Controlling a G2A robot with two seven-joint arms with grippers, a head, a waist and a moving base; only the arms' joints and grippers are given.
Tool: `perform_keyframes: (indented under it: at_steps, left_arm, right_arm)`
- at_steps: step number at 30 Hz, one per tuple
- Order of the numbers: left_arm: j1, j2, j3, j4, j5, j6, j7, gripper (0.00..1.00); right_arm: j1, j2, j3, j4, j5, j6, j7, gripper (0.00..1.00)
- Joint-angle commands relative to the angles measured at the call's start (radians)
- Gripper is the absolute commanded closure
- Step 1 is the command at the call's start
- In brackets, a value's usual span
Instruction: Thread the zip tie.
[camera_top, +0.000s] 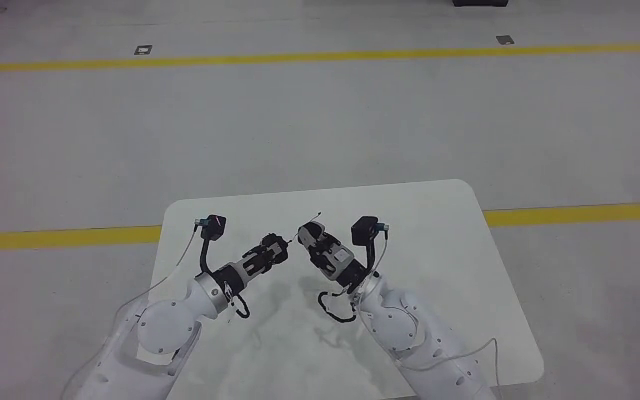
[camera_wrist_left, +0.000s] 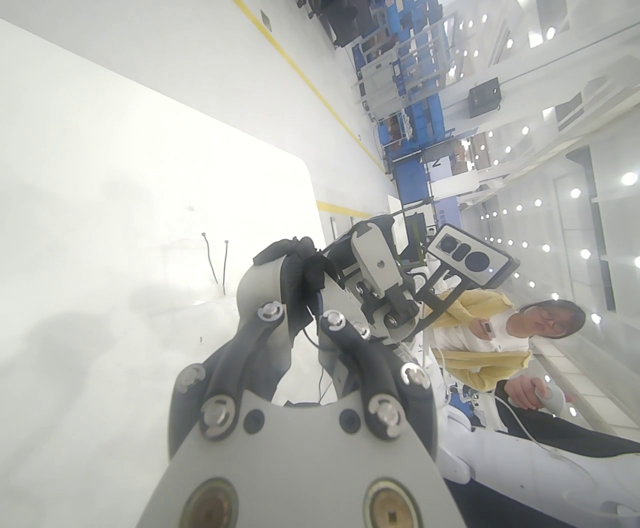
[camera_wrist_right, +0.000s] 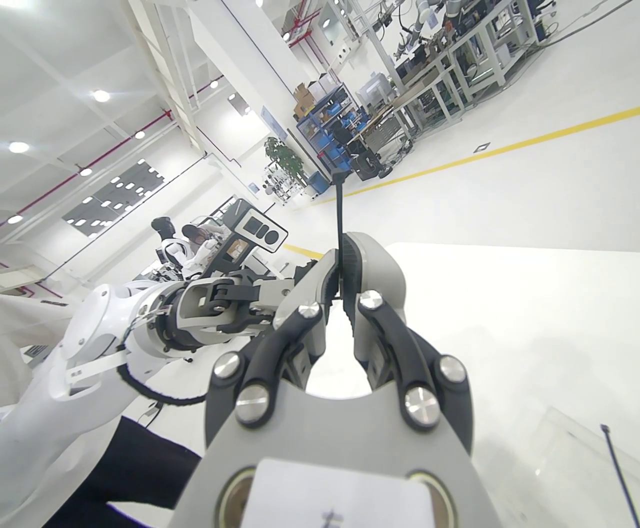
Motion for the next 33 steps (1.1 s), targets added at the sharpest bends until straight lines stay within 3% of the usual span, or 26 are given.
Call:
perform_keyframes:
  at_steps: [1,33]
  left_arm:
    - [0.0,0.0,0.0,0.0,0.0,0.0,0.0,1.0]
    - [0.0,0.0,0.0,0.0,0.0,0.0,0.0,1.0]
  right_arm:
    - [0.002,0.0,-0.001,0.003,-0.002,0.0,0.0,1.0]
    - [0.019,-0.007,-0.009,0.027,0.002,0.0,-0.008,1.0]
